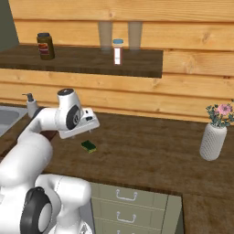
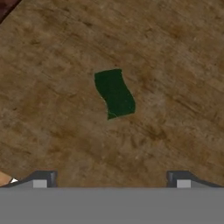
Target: Pick up the sponge from the counter and clean the cutting board by briefly scrubbing or pressing down on the cutting board. Once finished, release the sponge.
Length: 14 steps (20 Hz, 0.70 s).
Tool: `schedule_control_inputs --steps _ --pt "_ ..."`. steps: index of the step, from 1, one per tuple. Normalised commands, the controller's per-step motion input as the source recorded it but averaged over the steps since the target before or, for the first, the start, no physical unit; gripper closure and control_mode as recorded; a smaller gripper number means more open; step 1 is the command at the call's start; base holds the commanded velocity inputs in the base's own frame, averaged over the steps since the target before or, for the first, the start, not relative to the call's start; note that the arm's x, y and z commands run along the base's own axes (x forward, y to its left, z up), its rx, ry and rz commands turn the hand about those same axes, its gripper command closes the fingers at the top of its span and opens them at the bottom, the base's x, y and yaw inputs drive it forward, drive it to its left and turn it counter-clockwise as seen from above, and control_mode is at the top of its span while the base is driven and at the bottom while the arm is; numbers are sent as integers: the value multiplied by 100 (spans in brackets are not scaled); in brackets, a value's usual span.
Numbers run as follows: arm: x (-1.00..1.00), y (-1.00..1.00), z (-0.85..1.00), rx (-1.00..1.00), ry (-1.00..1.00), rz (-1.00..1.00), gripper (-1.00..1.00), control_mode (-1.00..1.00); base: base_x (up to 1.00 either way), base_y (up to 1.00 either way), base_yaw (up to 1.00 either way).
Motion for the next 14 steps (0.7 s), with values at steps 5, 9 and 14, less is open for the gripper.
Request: schedule_control_inputs --steps 5,9,14 --pt "31 0 -23 0 2 0 -100 -100 0 0 0" --pt "32 0 -23 -3 1 0 -100 -100 0 0 0" --pt "23 2 -32 0 5 0 -100 -100 0 0 0"
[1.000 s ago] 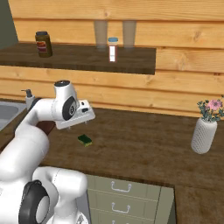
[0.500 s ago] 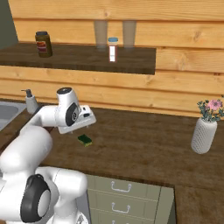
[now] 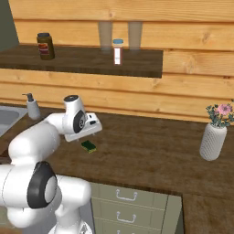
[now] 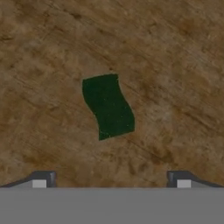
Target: Pick up the sponge from the counter and clean the cutting board by briefly scrubbing or pressing down on the cutting board. Once finished, release the sponge.
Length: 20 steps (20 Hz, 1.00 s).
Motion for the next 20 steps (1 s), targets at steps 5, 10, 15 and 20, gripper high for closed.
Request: schedule_control_inputs --steps 5,10,15,20 --pt "22 5 -39 0 6 0 -100 -100 0 0 0" --pt "25 1 -32 0 8 0 -100 -100 0 0 0" --pt "30 0 -17 0 6 0 -100 -100 0 0 0" --pt "23 3 -16 0 7 0 -100 -100 0 0 0"
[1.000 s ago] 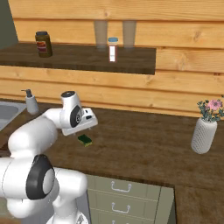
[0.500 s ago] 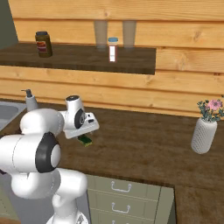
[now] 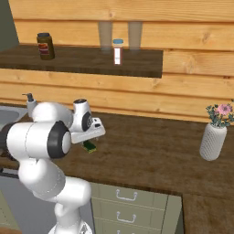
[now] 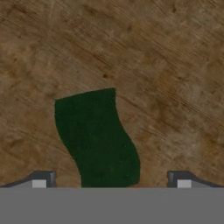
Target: Pick up the sponge from the counter and clean the cutting board by briefly scrubbing or pressing down on the cutting board. Once finished, release the sponge.
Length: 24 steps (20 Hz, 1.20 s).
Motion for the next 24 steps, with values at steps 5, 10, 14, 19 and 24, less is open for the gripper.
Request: schedule_control_inputs --steps 5,10,14,19,24 --pt "5 5 -17 0 3 1 -100 -100 0 0 0" --pt "0 2 -19 0 0 0 -100 -100 0 0 0" --pt "1 5 -21 0 0 0 -100 -100 0 0 0" --pt "0 5 -22 0 0 0 -100 -100 0 0 0" --pt "0 3 -21 0 0 0 -100 -100 0 0 0"
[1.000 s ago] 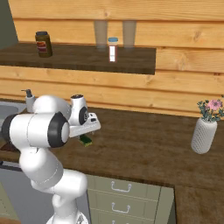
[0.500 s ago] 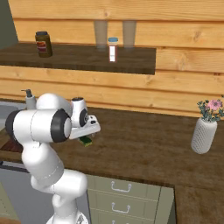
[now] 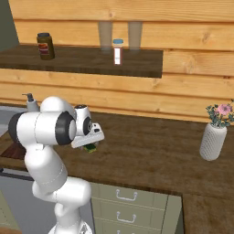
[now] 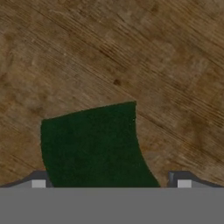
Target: Pick up the sponge from the counter and clean the cutting board by briefly scrubbing or pressing down on the cutting board. Once finished, release the sponge.
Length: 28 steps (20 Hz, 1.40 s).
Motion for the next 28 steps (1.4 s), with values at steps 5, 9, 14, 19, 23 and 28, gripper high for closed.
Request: schedule_control_inputs --steps 5,9,14,19,23,28 --pt "0 11 -26 0 0 0 100 -100 0 0 0" --pt "0 6 -26 0 0 0 100 -100 0 0 0" --pt "0 2 -1 0 0 0 100 -100 0 0 0" --pt "-18 18 0 1 0 -7 100 -100 0 0 0" --pt "-55 52 0 26 -10 -37 100 -100 0 0 0" --pt "-29 63 45 37 -10 -32 100 -100 0 0 0"
